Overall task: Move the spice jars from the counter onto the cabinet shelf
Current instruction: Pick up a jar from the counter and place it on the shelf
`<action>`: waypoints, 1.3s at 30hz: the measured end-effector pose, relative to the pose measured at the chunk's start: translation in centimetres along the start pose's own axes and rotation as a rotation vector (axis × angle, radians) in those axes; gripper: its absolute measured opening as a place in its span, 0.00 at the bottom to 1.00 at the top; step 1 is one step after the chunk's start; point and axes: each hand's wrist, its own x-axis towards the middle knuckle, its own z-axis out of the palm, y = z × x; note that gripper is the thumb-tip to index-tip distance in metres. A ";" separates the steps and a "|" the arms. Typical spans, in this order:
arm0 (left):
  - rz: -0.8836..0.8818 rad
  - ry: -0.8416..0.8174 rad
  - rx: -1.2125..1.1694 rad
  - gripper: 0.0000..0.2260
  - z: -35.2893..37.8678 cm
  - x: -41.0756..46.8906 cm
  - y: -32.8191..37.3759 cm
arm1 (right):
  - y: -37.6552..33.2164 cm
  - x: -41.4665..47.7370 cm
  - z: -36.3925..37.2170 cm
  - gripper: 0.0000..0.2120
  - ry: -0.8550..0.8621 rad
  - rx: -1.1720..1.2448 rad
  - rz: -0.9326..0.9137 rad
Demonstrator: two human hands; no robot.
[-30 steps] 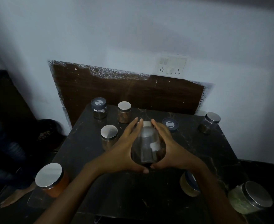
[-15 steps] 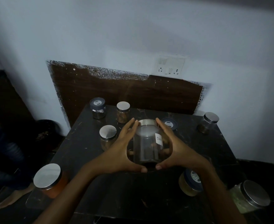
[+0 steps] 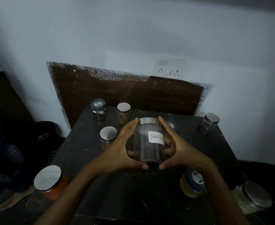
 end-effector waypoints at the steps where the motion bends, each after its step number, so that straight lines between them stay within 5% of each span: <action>1: -0.007 -0.016 0.031 0.57 -0.1 0.0 -0.1 | -0.1 0.1 0.2 0.59 0.015 -0.011 -0.009; 6: -0.003 0.000 0.249 0.58 0.3 0.6 0.1 | -0.4 0.7 1.1 0.59 0.097 -0.140 -0.023; 17: -0.010 -0.012 -0.033 0.57 0.1 0.6 -0.4 | -0.1 0.1 -0.1 0.61 0.013 0.032 -0.010; 27: 0.003 -0.029 0.045 0.57 -0.9 2.0 0.8 | -1.3 0.5 -0.5 0.60 0.096 0.031 -0.036; 39: 0.211 0.148 0.413 0.57 -5.5 9.7 9.2 | -9.7 4.5 -8.8 0.63 0.185 -0.344 -0.395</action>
